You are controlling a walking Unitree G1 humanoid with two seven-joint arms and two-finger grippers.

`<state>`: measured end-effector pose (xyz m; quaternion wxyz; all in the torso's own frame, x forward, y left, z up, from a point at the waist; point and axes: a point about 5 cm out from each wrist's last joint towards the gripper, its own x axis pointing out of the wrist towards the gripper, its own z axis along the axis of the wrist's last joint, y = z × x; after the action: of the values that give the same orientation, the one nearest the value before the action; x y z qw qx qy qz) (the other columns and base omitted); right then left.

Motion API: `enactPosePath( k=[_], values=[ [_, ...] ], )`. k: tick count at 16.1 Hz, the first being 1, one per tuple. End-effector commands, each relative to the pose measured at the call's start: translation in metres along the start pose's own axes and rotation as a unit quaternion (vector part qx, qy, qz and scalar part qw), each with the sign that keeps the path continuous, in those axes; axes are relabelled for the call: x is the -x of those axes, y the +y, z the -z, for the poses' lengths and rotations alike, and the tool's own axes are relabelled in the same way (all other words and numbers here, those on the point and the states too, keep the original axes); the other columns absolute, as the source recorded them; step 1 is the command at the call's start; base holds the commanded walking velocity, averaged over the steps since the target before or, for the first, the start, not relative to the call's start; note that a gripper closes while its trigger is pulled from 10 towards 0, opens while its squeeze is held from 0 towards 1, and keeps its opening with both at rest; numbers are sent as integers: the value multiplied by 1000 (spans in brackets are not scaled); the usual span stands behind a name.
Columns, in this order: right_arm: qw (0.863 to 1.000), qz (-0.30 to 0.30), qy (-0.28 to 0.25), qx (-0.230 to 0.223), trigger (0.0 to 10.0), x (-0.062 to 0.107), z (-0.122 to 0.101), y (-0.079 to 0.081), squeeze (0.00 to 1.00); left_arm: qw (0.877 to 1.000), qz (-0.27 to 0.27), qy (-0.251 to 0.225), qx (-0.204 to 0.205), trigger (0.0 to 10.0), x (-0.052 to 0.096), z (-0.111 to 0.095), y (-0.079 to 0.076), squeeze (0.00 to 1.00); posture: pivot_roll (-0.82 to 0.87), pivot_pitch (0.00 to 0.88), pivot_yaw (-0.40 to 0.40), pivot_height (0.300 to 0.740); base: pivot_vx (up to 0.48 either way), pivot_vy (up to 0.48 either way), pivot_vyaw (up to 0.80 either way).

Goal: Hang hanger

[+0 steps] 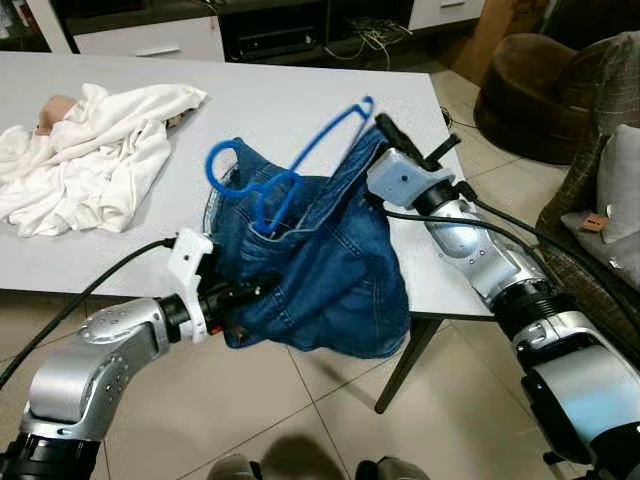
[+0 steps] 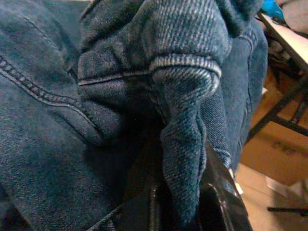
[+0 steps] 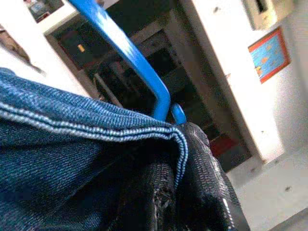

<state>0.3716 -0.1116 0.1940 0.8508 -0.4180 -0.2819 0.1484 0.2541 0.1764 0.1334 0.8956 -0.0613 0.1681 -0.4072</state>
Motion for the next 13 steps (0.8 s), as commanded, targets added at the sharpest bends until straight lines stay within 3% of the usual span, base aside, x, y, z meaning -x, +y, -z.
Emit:
enactPosePath(
  k=[1, 3, 6, 9, 13],
  values=[
    [997, 75, -18, 19, 0, -3, -1, -32, 0, 999, -7, 48, 23, 10000, 5, 15, 1, 0, -5, 48, -12, 740, 0, 0, 0],
    [989, 102, -90, 49, 0, 1, -15, -42, 0, 995, 20, 88, 38, 10000, 5, 25, -8, 0, -7, 48, -11, 740, 0, 0, 0],
    [984, 83, -141, 73, 0, 5, -25, -40, 0, 990, 32, 136, 31, 10000, 6, 41, -13, 0, -9, 47, -7, 740, 0, 0, 0],
    [971, 35, -202, 119, 0, 14, -34, -34, 0, 985, 37, 168, 27, 10000, 7, 49, -18, 0, -8, 47, -6, 740, 0, 0, 0],
    [943, -81, -285, 152, 0, 22, -55, -11, 0, 980, 38, 194, -10, 10000, 1, 52, -16, 0, -17, 42, 3, 740, 0, 0, 0]
  ],
)
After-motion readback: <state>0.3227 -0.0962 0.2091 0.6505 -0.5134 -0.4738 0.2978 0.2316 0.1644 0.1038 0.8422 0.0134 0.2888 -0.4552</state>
